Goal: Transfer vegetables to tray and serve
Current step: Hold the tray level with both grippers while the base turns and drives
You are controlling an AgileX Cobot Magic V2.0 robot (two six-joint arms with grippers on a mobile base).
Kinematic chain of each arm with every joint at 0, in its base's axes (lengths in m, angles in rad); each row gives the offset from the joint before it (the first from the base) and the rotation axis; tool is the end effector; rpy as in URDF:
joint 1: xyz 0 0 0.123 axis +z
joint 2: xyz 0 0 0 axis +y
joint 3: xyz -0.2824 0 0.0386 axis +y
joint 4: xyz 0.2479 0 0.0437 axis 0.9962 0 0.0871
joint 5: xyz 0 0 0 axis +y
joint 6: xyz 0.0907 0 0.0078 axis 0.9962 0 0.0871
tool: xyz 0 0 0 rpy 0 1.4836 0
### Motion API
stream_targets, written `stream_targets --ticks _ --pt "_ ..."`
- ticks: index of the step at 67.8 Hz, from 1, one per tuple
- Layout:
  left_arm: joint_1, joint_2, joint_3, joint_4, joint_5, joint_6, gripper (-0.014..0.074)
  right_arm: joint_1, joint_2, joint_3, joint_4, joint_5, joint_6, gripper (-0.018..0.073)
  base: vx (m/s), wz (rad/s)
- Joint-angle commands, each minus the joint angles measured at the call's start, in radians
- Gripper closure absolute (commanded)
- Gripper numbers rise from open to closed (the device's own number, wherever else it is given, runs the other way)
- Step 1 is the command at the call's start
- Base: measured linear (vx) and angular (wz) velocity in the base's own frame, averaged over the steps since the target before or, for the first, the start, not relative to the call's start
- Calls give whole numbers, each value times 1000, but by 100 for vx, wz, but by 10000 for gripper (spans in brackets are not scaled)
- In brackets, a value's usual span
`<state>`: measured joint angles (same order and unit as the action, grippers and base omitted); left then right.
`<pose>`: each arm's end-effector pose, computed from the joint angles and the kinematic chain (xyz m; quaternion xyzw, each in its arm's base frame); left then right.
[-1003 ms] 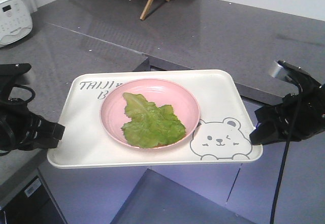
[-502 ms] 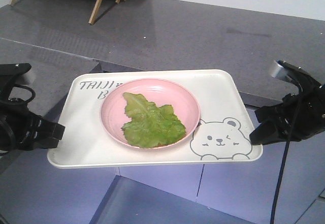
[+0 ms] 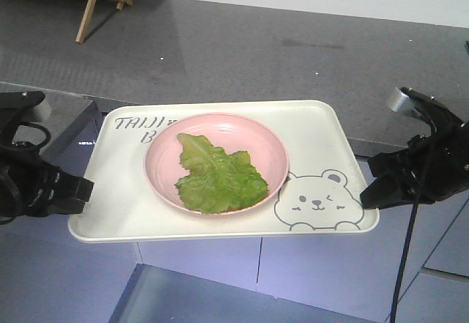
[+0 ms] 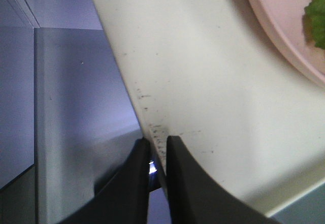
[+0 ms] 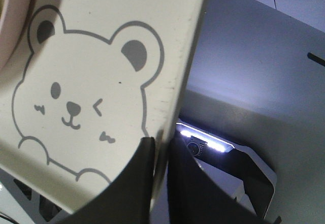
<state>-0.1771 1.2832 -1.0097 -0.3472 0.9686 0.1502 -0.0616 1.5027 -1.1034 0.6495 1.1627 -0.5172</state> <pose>0.2366 -0.0683 0.3009 0.0916 0.9617 -0.1622 0.2012 0.2811 0.0333 0.2768 -0.1043 0.9476 0.2732 0.1288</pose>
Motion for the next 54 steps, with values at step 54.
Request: stream_targets --ticks 54 --pt "-15 -33 -31 -69 -52 12 602 14 -43 -26 99 86 -59 562 5 -22"
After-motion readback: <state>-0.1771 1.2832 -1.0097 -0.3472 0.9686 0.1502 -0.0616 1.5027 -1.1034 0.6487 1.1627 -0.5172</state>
